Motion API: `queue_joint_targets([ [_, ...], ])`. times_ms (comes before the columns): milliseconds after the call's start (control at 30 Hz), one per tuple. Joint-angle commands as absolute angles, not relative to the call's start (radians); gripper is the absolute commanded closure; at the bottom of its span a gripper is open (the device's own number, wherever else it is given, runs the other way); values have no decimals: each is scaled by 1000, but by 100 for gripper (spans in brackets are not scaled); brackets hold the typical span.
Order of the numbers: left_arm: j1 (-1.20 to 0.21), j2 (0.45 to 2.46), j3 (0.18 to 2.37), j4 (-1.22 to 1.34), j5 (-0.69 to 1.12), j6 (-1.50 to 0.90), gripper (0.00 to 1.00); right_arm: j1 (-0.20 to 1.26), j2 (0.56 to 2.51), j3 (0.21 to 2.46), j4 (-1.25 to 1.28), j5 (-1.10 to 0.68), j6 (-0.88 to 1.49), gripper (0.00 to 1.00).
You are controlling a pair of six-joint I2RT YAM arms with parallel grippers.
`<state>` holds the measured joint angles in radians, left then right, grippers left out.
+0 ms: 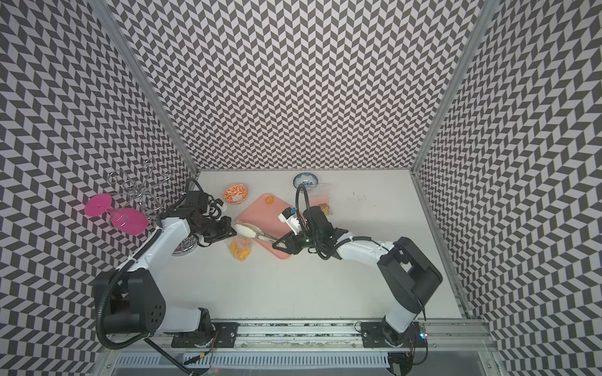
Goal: Put the cookies into a resealable bag to prevent moisture
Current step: Place the cookie in the ziploc bag.
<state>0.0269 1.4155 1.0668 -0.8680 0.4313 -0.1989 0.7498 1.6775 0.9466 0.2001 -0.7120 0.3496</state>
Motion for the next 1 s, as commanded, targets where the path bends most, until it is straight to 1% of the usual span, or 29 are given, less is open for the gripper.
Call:
queue_joint_targets([
  [0, 32, 1387, 1093, -875, 463, -188, 100, 756, 1697, 962, 341, -751, 389, 74],
  [167, 47, 1375, 1084, -872, 482, -191, 100, 763, 1718, 962, 382, -760, 427, 73],
  [267, 60, 1367, 1085, -874, 500, -192, 100, 762, 1723, 956, 377, -742, 432, 67],
  [600, 68, 1349, 1083, -877, 546, -198, 100, 762, 1724, 970, 371, -712, 446, 57],
  [967, 76, 1342, 1086, -879, 561, -198, 100, 757, 1700, 990, 330, -676, 428, 57],
])
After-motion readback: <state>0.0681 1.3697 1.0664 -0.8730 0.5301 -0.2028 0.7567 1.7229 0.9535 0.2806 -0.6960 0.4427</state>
